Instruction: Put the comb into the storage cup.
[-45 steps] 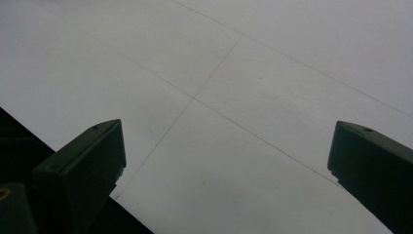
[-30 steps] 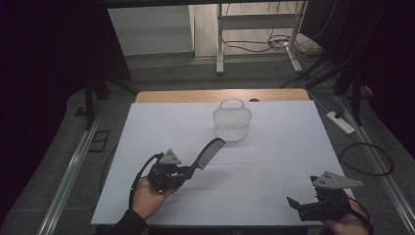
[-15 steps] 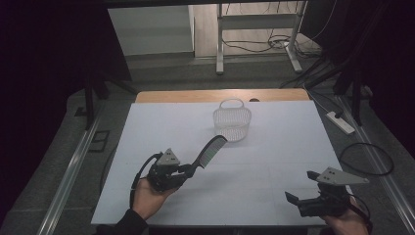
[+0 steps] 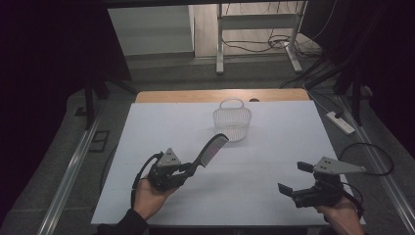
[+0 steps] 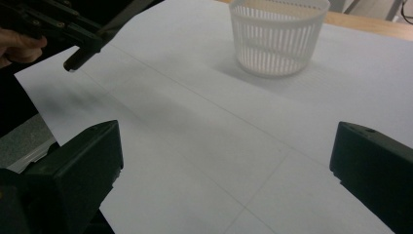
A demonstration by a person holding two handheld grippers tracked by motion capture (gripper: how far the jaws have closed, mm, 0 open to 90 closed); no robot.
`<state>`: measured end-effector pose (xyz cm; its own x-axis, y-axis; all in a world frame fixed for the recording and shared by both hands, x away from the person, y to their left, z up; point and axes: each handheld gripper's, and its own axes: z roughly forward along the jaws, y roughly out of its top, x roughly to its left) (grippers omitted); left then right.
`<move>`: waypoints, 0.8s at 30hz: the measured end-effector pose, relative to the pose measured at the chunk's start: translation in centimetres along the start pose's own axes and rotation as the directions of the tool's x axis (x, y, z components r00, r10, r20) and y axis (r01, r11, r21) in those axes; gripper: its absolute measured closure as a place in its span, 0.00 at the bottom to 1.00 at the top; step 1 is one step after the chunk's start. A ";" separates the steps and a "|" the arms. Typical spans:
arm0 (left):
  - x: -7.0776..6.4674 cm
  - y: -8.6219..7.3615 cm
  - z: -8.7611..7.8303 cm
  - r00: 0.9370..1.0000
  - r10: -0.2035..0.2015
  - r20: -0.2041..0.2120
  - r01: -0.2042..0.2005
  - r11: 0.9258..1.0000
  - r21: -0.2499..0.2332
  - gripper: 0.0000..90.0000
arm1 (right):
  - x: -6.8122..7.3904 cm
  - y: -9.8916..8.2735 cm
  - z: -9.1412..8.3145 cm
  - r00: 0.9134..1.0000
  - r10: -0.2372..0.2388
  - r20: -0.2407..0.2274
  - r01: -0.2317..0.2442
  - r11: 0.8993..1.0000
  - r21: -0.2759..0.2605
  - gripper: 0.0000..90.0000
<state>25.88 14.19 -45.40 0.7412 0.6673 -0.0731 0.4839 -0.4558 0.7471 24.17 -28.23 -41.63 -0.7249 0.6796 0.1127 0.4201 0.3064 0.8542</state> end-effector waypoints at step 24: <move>-0.3 0.5 0.1 1.000 -0.007 0.023 0.008 0.999 -0.049 0.81 | 1.3 3.0 4.4 0.993 0.038 -0.116 -0.036 0.999 0.018 0.00</move>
<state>25.91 13.69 -45.10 0.7485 0.6564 -0.0937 0.4664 -0.4207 0.7781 26.91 -23.48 -41.11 -0.7668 0.6090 0.2027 0.4556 0.2940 0.8403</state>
